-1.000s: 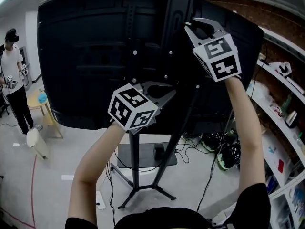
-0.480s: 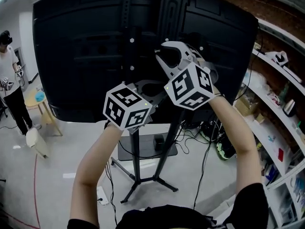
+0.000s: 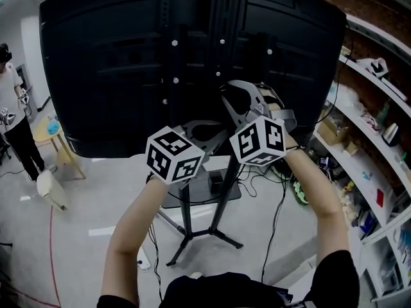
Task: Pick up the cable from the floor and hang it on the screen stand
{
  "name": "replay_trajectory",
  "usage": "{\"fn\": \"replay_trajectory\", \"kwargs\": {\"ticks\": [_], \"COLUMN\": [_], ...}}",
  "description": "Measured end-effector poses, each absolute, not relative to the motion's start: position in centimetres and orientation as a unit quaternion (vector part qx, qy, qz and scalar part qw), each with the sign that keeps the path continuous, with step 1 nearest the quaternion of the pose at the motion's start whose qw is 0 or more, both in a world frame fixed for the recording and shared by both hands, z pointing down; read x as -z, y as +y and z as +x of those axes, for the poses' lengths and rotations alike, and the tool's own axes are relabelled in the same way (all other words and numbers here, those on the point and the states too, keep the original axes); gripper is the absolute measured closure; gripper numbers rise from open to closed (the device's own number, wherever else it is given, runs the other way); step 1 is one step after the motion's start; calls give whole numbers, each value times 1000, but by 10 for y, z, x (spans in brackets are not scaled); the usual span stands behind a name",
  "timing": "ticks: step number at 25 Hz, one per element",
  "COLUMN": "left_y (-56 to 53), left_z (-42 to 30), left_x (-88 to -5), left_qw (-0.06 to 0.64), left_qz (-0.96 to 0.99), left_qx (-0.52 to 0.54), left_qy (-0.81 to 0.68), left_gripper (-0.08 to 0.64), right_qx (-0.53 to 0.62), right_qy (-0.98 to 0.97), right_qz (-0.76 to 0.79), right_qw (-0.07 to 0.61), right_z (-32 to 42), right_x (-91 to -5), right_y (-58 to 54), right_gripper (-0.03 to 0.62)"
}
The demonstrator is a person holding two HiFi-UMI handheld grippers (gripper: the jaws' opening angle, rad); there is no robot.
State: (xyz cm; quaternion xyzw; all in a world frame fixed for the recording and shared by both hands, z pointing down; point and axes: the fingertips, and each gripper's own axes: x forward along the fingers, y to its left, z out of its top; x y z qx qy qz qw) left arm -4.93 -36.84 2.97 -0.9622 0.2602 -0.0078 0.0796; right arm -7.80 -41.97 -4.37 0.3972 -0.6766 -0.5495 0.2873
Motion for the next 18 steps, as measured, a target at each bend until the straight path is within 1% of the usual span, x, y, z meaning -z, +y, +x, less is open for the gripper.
{"fn": "replay_trajectory", "kwargs": {"ticks": [3,5,7,10,18], "left_y": [-371,-373,-376,-379,-370], "left_z": [-46,-44,-43,-44,-47], "left_x": [-36,-38,-39,-44,-93], "left_qw": [72,74,77,81,83], "left_qz": [-963,-963,-961,-958,-942], "left_qx": [9,9,6,3,-3], "left_qy": [258,260,265,274,326], "left_gripper": [552,552,552,552,552], "right_qx": [561,552,527,491,380], "right_qy": [-657,-669,-700,-728,-795], "right_qz": [403,401,401,423,460], "right_qw": [301,295,268,221,110], "right_z": [-67,-64,-66,-64,-35], "right_x": [32,25,19,12,-33], "right_y": [-421,-421,-419,-419,-394], "right_gripper": [488,483,494,494,488]}}
